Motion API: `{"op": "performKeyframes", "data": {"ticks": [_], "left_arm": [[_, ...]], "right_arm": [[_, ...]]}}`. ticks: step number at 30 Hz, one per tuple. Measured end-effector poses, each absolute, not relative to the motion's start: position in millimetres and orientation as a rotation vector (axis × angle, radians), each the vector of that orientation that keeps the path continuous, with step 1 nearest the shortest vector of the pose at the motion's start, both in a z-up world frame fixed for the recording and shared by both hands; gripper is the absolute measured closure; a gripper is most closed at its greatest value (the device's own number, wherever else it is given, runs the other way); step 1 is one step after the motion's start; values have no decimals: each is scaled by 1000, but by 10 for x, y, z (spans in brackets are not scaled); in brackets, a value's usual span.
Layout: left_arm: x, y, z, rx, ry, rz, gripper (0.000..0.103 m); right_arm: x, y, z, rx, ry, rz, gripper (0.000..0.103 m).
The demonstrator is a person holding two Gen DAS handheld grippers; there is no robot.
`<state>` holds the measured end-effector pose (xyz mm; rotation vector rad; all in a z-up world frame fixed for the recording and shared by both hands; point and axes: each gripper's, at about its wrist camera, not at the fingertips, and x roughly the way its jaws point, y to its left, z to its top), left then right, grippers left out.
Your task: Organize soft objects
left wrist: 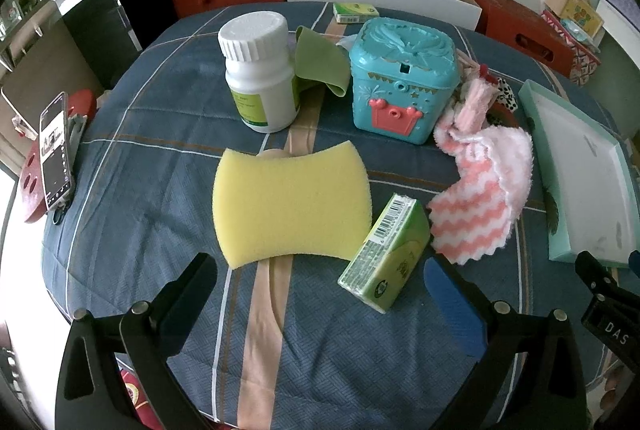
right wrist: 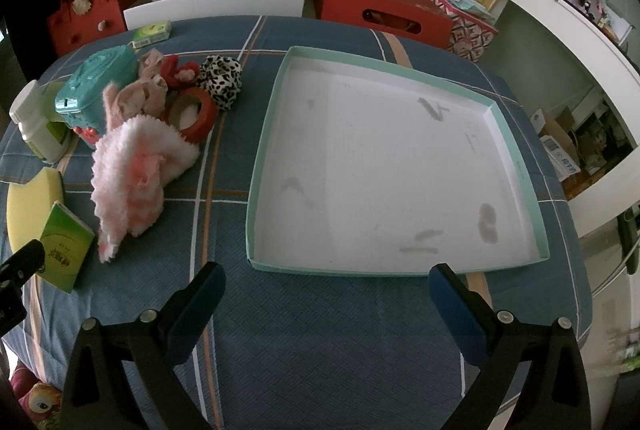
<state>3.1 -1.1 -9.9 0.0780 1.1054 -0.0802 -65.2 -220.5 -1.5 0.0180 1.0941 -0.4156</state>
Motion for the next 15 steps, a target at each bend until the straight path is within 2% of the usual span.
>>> {"op": "performKeyframes", "data": {"ticks": [15], "left_arm": [[63, -40, -142, 86, 1120, -76, 0]], "right_arm": [[-633, -2211, -74, 24, 1112, -406, 0]]}}
